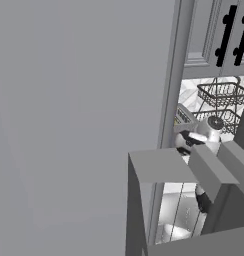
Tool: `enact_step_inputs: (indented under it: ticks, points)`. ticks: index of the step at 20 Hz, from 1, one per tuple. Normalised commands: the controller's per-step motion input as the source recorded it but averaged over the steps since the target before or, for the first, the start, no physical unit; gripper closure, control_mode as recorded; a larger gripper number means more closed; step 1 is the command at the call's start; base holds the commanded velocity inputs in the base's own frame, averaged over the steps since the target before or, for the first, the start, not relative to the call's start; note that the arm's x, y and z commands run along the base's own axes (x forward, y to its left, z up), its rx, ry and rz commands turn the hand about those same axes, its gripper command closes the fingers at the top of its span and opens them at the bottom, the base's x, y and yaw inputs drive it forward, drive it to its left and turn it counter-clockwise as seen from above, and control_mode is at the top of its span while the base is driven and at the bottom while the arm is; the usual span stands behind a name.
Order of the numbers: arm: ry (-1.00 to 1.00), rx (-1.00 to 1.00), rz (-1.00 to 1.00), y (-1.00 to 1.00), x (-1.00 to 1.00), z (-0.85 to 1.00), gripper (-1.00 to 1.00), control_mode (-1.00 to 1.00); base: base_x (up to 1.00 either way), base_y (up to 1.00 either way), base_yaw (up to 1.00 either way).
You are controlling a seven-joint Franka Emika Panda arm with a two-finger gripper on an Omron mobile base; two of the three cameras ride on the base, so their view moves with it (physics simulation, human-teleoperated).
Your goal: Start the toaster. Once the lever pops up, take the bread to the plate on the dining counter.
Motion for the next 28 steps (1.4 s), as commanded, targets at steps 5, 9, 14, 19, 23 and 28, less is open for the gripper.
enact_step_inputs:
  ticks: [5,9,14,19,23,28]
  points:
    - [0.0,0.0,0.0,0.01,-0.13,1.0,1.0,-1.0,0.0,0.0,0.0]
    - [0.0,0.0,0.0,0.06,-0.04,0.8,1.0,-1.0,0.0,0.0,0.0]
    - [-0.01,0.09,0.0,0.08,0.0,0.47,1.0,-1.0,0.0,0.0,0.0]
    - [-0.04,0.13,-0.02,0.31,0.0,0.21,1.0,-1.0,0.0,0.0,0.0]
    - [0.0,0.07,-0.07,0.37,0.0,0.17,1.0,-1.0,0.0,0.0,0.0]
    - [0.0,0.0,-0.15,0.06,0.1,0.03,1.0,-1.0,0.0,0.0,0.0]
